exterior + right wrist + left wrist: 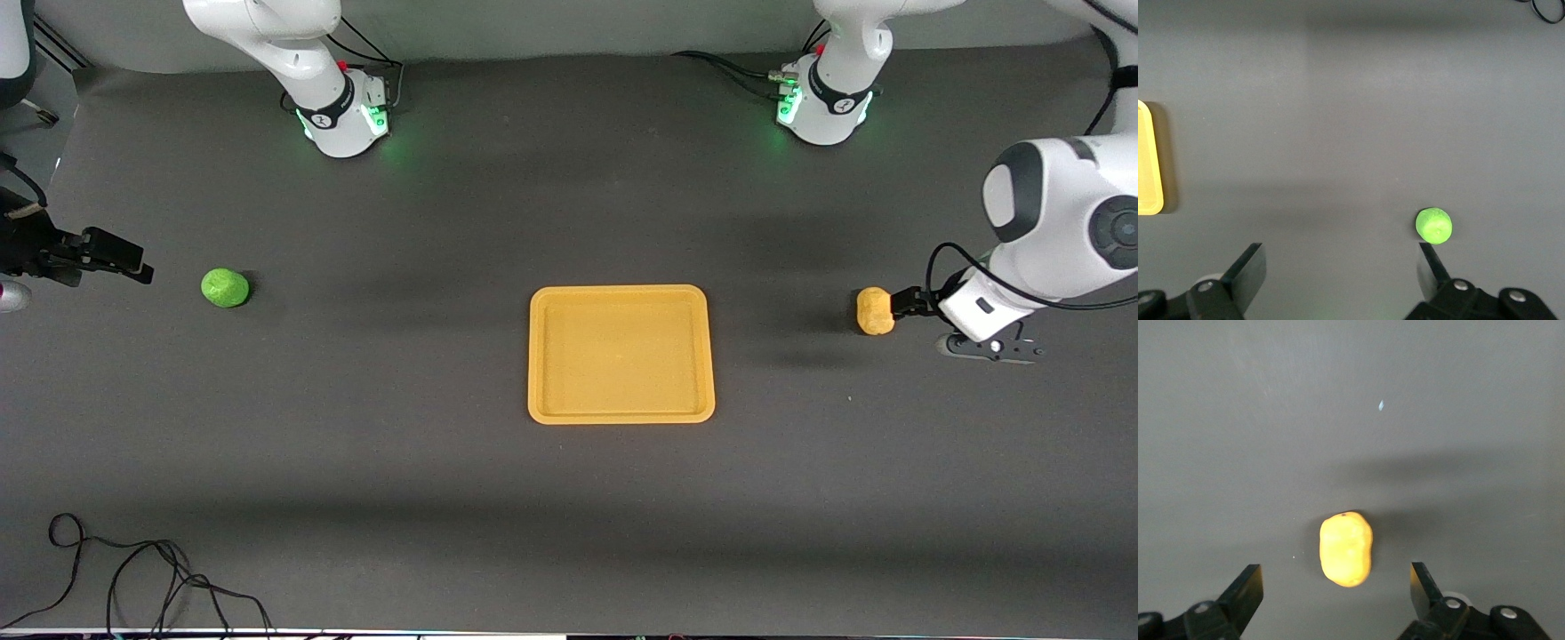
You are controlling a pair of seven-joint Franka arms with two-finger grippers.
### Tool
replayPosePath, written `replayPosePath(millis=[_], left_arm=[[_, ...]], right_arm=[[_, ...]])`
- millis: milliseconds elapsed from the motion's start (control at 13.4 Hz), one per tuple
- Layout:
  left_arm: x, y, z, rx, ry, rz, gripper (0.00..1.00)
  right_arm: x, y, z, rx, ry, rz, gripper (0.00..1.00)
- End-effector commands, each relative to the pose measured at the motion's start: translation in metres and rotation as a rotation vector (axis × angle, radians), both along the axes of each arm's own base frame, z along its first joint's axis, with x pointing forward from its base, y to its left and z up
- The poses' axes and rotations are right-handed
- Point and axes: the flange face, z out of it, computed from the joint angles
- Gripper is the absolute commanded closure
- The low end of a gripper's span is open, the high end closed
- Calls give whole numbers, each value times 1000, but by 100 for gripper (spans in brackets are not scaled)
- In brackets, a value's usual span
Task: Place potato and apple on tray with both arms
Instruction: 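Reach the left gripper down to the yellow potato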
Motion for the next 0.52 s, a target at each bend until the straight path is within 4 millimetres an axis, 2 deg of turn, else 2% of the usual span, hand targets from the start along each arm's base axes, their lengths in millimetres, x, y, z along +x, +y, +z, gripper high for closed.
replayPosePath(millis=[0, 149, 224, 373, 448], left_arm=[[-34, 31, -61, -12, 13, -52, 1], [-37, 30, -84, -20, 31, -57, 2], [-37, 28, -93, -27, 34, -53, 2], [-34, 21, -102, -34, 24, -55, 1], [-34, 19, -104, -36, 27, -56, 1]], right_arm=[[0, 0, -1, -17, -11, 20, 0], [2, -1, -3, -20, -23, 22, 0], [2, -9, -7, -23, -28, 31, 0], [-8, -65, -23, -21, -28, 69, 0], [-18, -88, -24, -20, -45, 89, 0]])
